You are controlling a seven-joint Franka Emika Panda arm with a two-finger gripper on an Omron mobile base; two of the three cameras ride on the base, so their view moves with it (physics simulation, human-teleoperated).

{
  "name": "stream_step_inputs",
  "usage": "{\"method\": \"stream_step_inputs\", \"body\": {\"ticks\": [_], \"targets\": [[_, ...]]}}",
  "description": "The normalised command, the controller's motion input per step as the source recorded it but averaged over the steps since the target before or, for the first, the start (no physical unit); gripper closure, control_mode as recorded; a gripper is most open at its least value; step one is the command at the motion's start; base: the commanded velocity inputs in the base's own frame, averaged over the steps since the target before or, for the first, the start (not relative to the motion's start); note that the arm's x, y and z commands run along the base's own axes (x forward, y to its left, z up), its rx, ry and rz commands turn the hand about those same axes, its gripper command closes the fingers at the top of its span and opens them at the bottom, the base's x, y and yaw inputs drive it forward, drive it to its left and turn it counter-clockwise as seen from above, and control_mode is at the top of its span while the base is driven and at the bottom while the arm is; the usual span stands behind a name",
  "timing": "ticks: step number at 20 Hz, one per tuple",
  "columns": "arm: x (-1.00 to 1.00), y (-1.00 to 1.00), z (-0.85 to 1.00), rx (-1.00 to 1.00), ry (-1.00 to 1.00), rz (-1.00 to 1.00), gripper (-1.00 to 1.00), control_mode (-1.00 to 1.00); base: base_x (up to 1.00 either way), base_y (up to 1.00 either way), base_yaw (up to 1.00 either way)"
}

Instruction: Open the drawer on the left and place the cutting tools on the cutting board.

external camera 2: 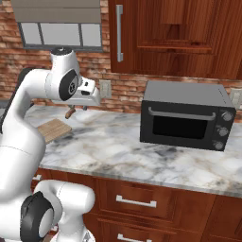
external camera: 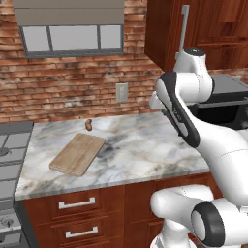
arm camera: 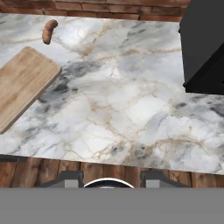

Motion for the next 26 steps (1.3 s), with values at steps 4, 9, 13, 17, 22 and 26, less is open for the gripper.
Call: {"method": "stream_step_inputs", "body": {"ticks": [4,9,13,17,22,26], "targets": [[-0.15,-0.01,0.00,0.00,-0.01,0.00,-1.00,-1.00,0.00,0.00,0.00],[-0.48,0.10,0.00,-0.01,-0.14,0.05,-1.00,-1.00,0.00,0.00,0.00],[-0.65,0.28,0.00,-0.06,-0.13,0.12,-1.00,-1.00,0.00,0.00,0.00],[-0.85,0.33,0.00,-0.04,-0.18,0.16,-1.00,-1.00,0.00,0.00,0.00],[-0.84,0.68,-0.13,-0.12,-0.20,0.15,-1.00,-1.00,0.00,0.00,0.00],[-0.70,0.99,-0.25,-0.24,-0.15,0.11,-1.00,-1.00,0.00,0.00,0.00]]}}
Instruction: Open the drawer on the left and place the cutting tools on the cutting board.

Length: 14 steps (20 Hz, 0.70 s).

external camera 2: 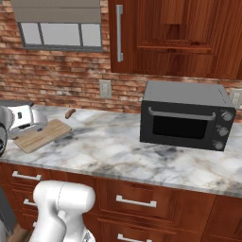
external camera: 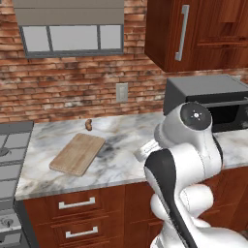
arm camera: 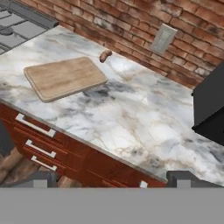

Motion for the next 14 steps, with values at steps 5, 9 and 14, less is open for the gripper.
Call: {"method": "stream_step_inputs", "body": {"ticks": [5,9,14], "targets": [[-0.58,1.00,-0.31,-0.23,-0.09,0.12,-1.00,-1.00,0.00,0.00,0.00],[-0.27,0.70,-0.35,-0.20,-0.07,0.10,-1.00,-1.00,0.00,0.00,0.00],[-0.04,0.18,-0.21,-0.15,-0.02,0.04,-1.00,-1.00,0.00,0.00,0.00]]}}
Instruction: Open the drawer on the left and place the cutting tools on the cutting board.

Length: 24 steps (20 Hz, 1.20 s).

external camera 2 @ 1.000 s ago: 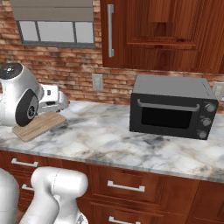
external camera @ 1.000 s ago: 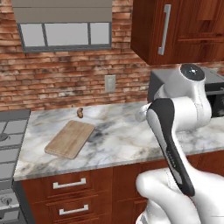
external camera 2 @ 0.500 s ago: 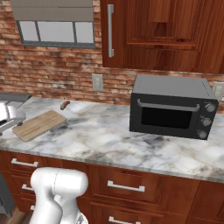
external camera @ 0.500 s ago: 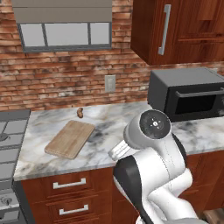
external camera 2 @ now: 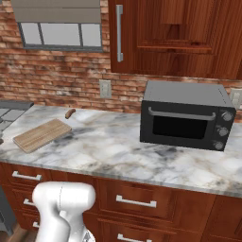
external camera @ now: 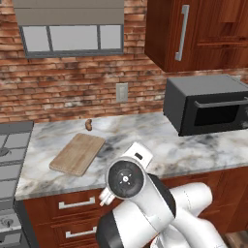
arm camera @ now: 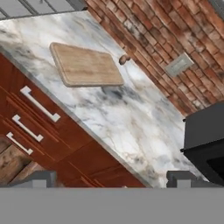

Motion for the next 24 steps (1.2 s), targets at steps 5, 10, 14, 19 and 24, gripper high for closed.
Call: {"method": "stream_step_inputs", "body": {"ticks": [5,10,14,19,24], "targets": [[-0.01,0.03,-0.51,-0.17,-0.03,0.15,-1.00,-1.00,0.00,0.00,0.00],[-0.02,0.40,-0.75,-0.27,-0.01,0.17,-1.00,-1.00,0.00,0.00,0.00],[-0.05,0.44,-0.69,-0.20,-0.06,0.17,-1.00,-1.00,0.00,0.00,0.00],[-0.01,0.29,-0.48,-0.14,-0.11,0.16,-1.00,-1.00,0.00,0.00,0.00],[-0.07,0.04,-0.39,-0.03,-0.12,0.13,-1.00,-1.00,0.00,0.00,0.00]]}}
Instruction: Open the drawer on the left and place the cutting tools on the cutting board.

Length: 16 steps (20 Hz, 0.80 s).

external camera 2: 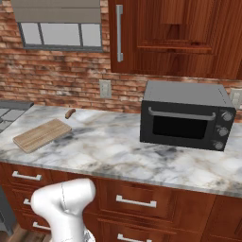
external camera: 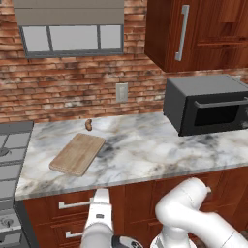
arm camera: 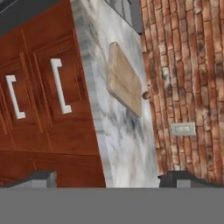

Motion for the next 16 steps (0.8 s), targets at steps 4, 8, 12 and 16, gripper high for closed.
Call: {"method": "stream_step_inputs", "body": {"ticks": [4,8,12,16], "targets": [[-0.09,0.04,-0.43,-0.02,-0.12,0.09,-1.00,-1.00,0.00,0.00,0.00],[-0.03,0.22,-0.50,-0.09,-0.08,0.08,-1.00,-1.00,0.00,0.00,0.00],[0.01,0.17,-0.47,-0.08,-0.05,0.06,-1.00,-1.00,0.00,0.00,0.00],[0.34,0.19,-0.06,0.00,-0.07,0.00,-1.00,-1.00,0.00,0.00,0.00]]}}
